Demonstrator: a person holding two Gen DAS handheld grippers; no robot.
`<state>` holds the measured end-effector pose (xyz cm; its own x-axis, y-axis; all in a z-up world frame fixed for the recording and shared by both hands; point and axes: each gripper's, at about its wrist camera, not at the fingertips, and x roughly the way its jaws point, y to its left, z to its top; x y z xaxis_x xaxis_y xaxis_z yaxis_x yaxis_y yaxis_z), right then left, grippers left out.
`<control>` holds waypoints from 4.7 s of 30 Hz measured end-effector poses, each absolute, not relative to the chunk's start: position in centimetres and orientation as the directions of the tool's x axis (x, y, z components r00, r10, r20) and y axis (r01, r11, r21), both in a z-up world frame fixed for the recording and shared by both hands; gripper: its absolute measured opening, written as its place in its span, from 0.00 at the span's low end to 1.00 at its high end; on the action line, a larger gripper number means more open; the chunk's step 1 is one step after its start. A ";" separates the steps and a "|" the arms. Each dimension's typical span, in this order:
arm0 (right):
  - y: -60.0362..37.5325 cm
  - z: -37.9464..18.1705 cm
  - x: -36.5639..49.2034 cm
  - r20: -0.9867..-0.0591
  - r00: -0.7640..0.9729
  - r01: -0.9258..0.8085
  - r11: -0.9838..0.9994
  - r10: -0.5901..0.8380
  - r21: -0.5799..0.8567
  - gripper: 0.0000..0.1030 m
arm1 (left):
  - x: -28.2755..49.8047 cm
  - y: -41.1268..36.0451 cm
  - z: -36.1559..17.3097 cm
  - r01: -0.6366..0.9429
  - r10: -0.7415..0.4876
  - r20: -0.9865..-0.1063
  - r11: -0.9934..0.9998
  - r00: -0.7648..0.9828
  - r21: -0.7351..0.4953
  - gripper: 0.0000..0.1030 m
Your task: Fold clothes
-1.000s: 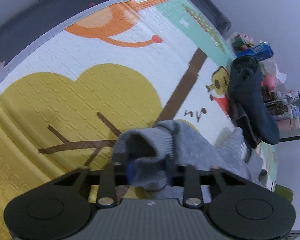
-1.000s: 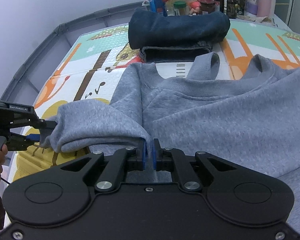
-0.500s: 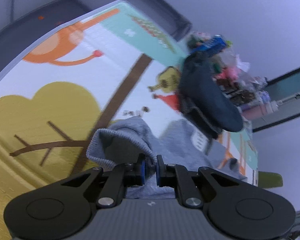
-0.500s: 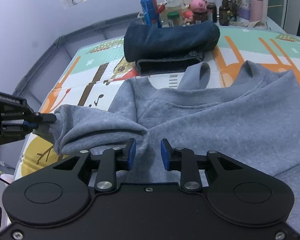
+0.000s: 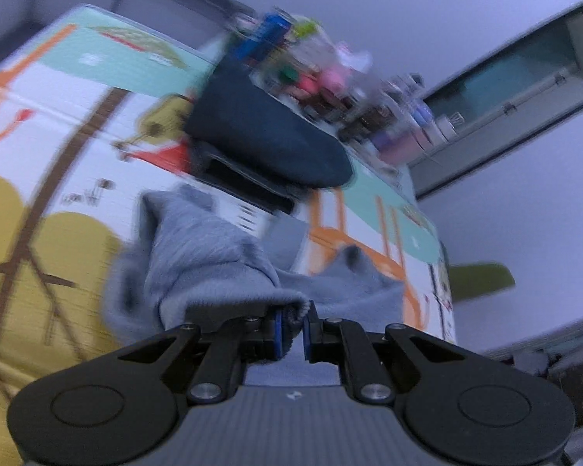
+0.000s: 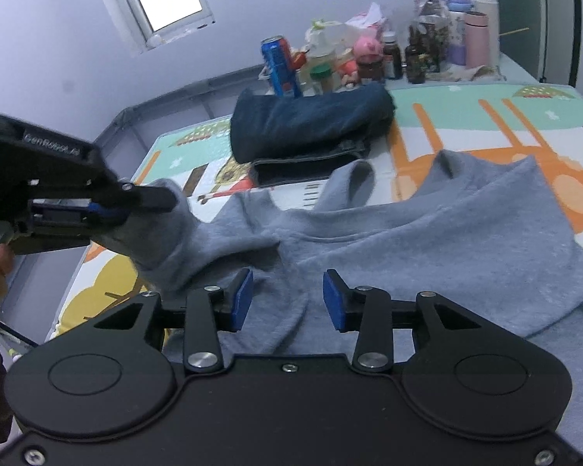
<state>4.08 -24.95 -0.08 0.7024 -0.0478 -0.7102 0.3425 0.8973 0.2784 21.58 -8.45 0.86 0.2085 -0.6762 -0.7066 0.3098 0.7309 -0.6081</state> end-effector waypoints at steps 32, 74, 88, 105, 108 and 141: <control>-39.6 -0.8 -7.8 -0.690 0.710 0.512 0.776 -0.141 0.368 0.37 | 9.9 -33.4 1.5 0.597 -0.660 -0.751 0.612 0.024 -0.519 0.11; -51.2 -8.3 -1.5 -0.734 0.679 0.372 0.873 -0.024 0.315 0.44 | 7.7 -19.6 -6.8 0.425 -0.427 -0.856 0.860 0.293 -0.284 0.75; -50.8 -5.9 -0.6 -0.668 0.742 0.300 0.864 0.055 0.404 0.05 | 7.9 -13.5 -7.4 0.348 -0.421 -0.804 0.893 0.420 -0.286 0.79; -55.4 -3.6 -3.8 -0.692 0.696 0.565 0.740 -0.190 0.366 0.05 | 9.3 -13.3 -6.2 0.652 -0.365 -0.793 0.757 0.488 0.052 0.81; -55.4 -3.9 -4.3 -0.707 0.676 0.589 0.729 -0.209 0.348 0.05 | 9.4 -13.3 -6.2 0.650 -0.374 -0.772 0.757 0.515 0.067 0.81; -52.1 -4.3 -3.8 -0.759 0.601 0.661 0.689 -0.250 0.296 0.09 | 14.2 -13.6 -8.4 0.830 -0.463 -0.756 0.526 0.463 0.186 0.10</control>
